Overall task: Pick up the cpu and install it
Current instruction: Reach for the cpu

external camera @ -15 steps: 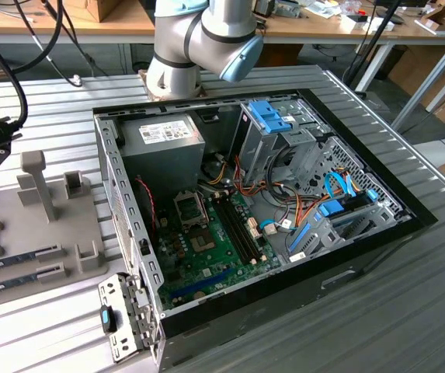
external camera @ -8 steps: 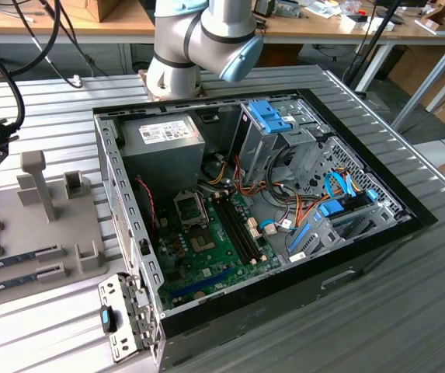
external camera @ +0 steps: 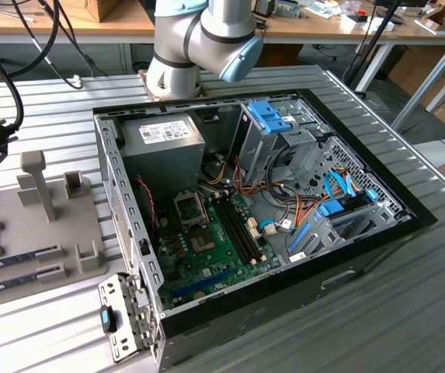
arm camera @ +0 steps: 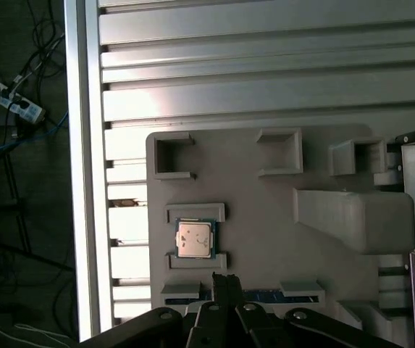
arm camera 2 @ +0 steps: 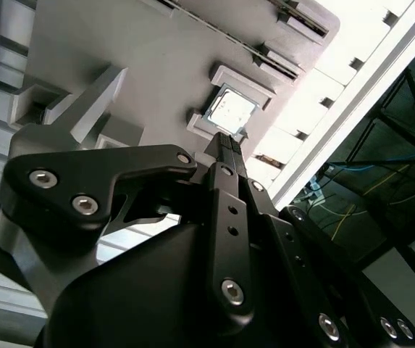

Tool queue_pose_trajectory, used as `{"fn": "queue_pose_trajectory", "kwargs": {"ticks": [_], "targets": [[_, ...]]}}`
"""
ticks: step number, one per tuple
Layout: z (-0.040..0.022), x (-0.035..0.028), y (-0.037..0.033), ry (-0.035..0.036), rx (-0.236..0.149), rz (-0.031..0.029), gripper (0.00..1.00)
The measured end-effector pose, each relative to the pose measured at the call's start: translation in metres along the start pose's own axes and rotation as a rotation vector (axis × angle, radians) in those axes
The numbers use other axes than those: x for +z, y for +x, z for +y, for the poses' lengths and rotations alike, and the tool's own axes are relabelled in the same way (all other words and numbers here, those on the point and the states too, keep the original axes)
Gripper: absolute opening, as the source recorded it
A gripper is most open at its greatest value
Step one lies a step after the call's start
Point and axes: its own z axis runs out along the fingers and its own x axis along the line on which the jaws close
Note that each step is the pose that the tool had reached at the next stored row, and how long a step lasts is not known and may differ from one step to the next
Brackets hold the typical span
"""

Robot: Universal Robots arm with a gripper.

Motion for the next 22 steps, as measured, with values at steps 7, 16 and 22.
{"fn": "queue_pose_trajectory", "kwargs": {"ticks": [7, 16, 22], "targets": [[0.0001, 0.0018, 0.0, -0.0002, 0.0, -0.0002, 0.11], [0.0002, 0.0039, -0.0001, -0.0001, 0.0, -0.0002, 0.11], [0.0003, 0.0056, -0.0002, -0.0002, 0.0, -0.0002, 0.11]]}}
